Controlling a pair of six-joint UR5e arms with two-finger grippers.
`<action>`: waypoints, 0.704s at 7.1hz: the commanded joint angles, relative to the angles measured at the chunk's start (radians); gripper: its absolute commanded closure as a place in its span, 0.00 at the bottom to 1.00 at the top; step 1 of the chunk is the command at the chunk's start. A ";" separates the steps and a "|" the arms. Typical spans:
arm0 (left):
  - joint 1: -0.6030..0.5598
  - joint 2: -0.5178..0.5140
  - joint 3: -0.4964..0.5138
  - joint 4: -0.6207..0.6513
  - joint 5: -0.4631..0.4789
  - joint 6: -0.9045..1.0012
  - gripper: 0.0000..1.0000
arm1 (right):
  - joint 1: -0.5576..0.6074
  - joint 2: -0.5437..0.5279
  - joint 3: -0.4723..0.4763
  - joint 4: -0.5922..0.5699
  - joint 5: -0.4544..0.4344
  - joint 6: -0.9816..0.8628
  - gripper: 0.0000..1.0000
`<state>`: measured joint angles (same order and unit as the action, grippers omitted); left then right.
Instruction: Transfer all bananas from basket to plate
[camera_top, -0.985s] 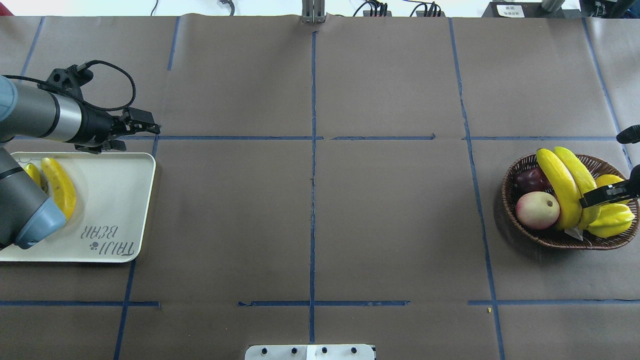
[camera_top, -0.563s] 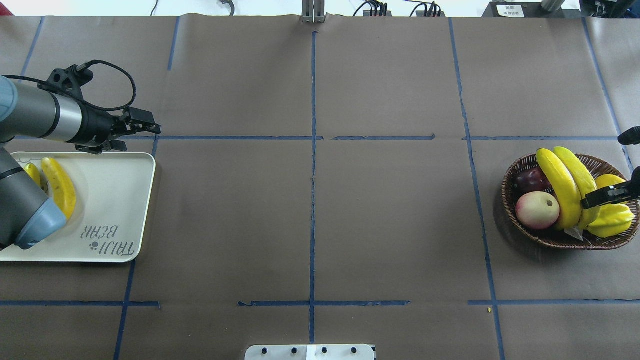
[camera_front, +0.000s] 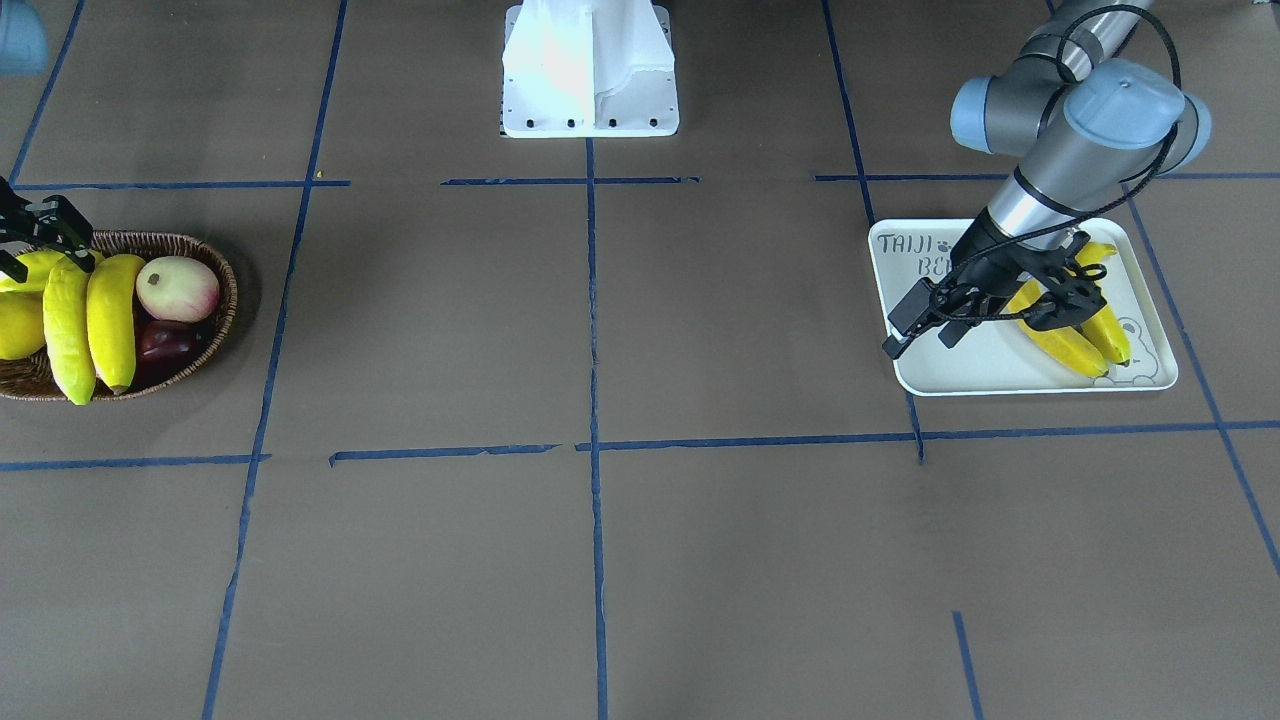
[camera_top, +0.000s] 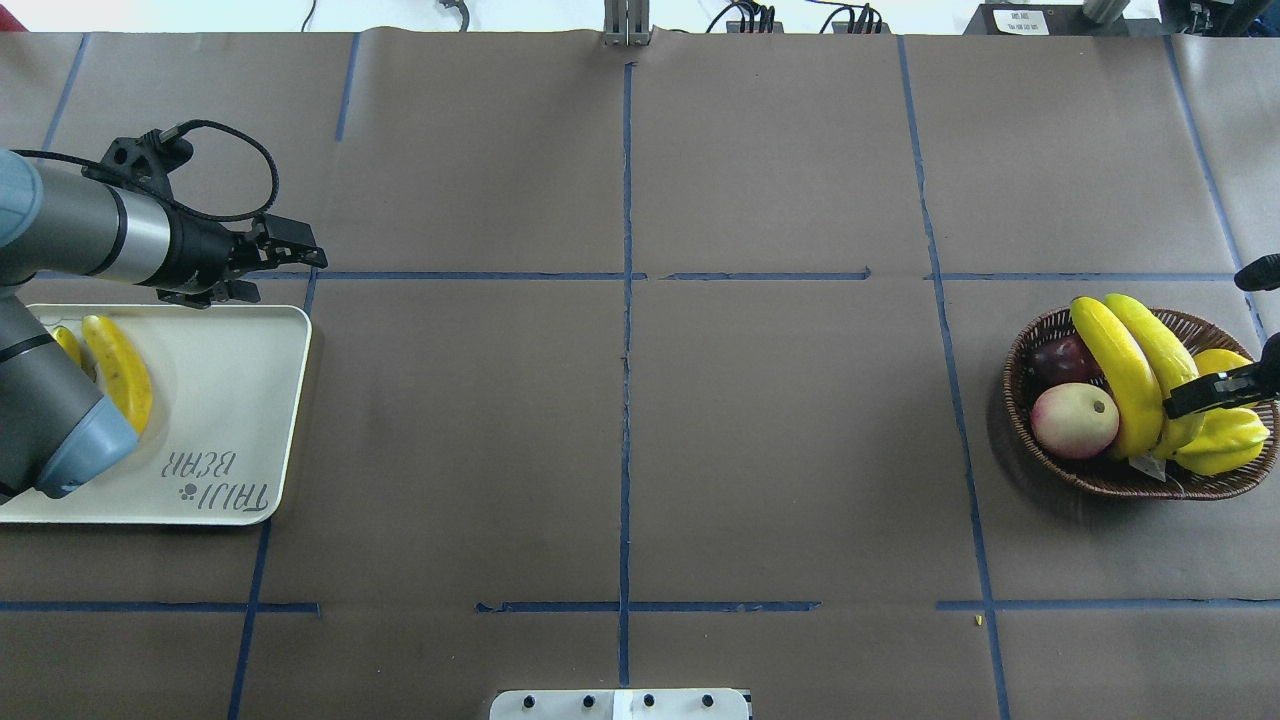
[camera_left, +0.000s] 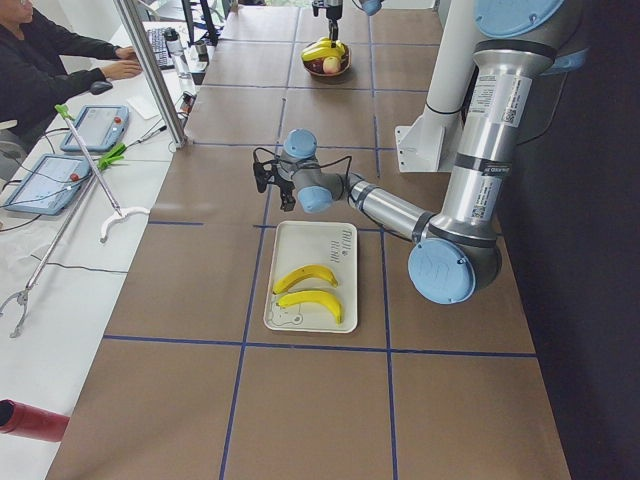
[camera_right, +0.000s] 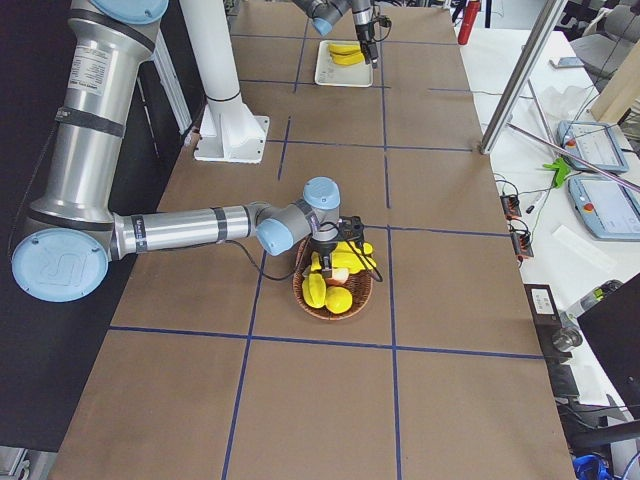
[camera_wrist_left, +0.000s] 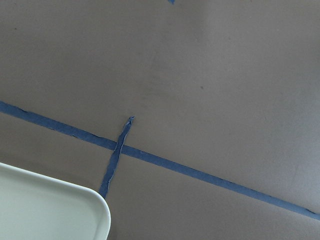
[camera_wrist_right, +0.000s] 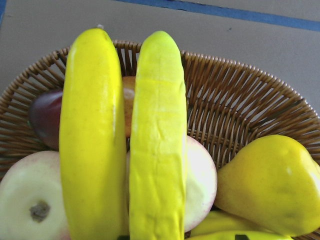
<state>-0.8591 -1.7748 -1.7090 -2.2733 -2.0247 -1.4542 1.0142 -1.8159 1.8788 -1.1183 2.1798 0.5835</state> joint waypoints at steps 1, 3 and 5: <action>0.000 -0.003 0.002 0.000 0.000 0.000 0.00 | -0.003 0.006 -0.009 0.000 -0.002 0.001 0.26; 0.000 -0.003 0.002 0.000 0.000 0.000 0.00 | -0.008 0.035 -0.035 0.000 -0.002 0.003 0.27; 0.000 -0.003 0.002 0.000 0.000 0.000 0.00 | -0.006 0.033 -0.035 0.000 0.000 -0.001 0.61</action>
<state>-0.8590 -1.7779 -1.7074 -2.2734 -2.0248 -1.4542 1.0072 -1.7836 1.8453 -1.1183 2.1786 0.5850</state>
